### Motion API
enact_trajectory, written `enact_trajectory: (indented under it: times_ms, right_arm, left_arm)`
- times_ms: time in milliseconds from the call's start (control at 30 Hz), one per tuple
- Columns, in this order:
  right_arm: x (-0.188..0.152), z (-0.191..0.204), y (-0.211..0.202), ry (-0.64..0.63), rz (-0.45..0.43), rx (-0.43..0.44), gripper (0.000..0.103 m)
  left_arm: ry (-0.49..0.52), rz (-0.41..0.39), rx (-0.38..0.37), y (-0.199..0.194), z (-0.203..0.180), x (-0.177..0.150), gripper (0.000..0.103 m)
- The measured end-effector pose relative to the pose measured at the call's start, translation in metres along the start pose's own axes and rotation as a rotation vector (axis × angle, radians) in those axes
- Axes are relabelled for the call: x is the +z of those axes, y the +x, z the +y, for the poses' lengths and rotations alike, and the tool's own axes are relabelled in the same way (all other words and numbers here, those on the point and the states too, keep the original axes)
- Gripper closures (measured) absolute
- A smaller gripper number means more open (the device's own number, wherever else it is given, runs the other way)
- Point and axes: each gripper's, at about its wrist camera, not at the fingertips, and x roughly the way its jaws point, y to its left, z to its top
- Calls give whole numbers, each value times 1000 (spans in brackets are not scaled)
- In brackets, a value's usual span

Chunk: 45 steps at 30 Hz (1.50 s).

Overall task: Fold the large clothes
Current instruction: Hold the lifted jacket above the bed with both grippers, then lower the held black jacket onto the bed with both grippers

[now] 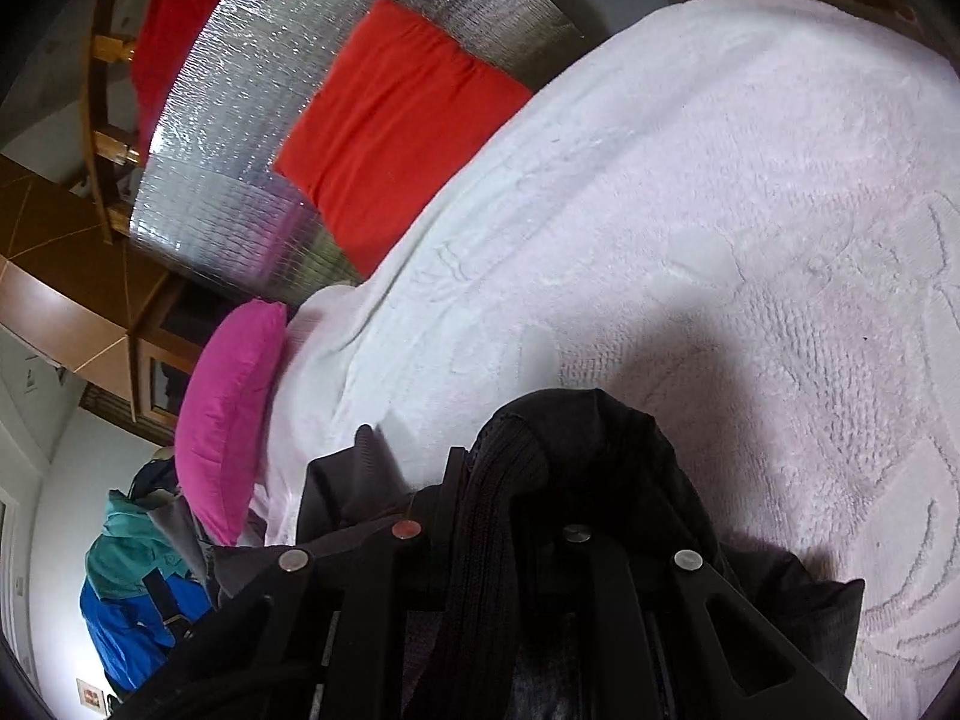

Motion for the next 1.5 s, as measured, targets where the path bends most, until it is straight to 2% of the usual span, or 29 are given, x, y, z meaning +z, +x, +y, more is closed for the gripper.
enact_trajectory:
  times_ms: [167,300,367,400,433,467,533,633,733,900,1100,1133,1167,1200,1233,1267,1400,1500]
  right_arm:
    - [0,-3,10,23,21,-22,89]
    - [1,-3,3,35,36,2,84]
    - [1,2,-10,23,30,41,73]
    - [0,6,-16,19,27,69,51]
    - [0,10,-21,13,18,86,28]
    - [0,15,-29,0,-2,94,25]
    - [3,24,-44,-24,-48,102,25]
    - [8,28,-61,-34,-78,112,25]
    - [10,32,-59,-116,-65,17,25]
    - [7,32,-27,-273,36,-150,25]
    - [13,24,5,-341,129,-202,25]
    - [13,23,9,-346,147,-209,29]
    - [12,23,15,-361,168,-217,37]
    - [10,26,18,-390,184,-243,61]
    - [9,28,17,-411,182,-256,78]
    - [9,32,12,-430,171,-265,84]
    - [18,44,-9,-493,61,-329,87]
    - [13,31,6,-483,81,-388,87]
  left_arm:
    - [15,35,29,17,-3,1,86]
    - [1,3,13,4,-2,4,79]
    - [-20,-36,-16,-13,3,6,57]
    - [-32,-56,-27,-23,7,8,49]
    - [-41,-78,-31,-34,10,10,36]
    - [-52,-118,-31,-48,15,11,30]
    - [-56,-170,-20,-65,22,12,29]
    - [-52,-196,-22,-77,32,11,28]
    - [1,-148,-30,-62,31,5,28]
    - [61,-47,-68,-28,14,-6,28]
    - [128,36,-86,3,-10,-3,28]
    - [146,43,-84,7,-14,-3,30]
    - [167,43,-71,10,-18,-4,55]
    - [183,57,-61,13,-21,-5,74]
    - [193,74,-32,16,-24,-6,84]
    - [198,60,-19,15,-25,-6,90]
    - [173,12,26,12,-21,-1,94]
    - [156,53,72,32,-15,-3,95]
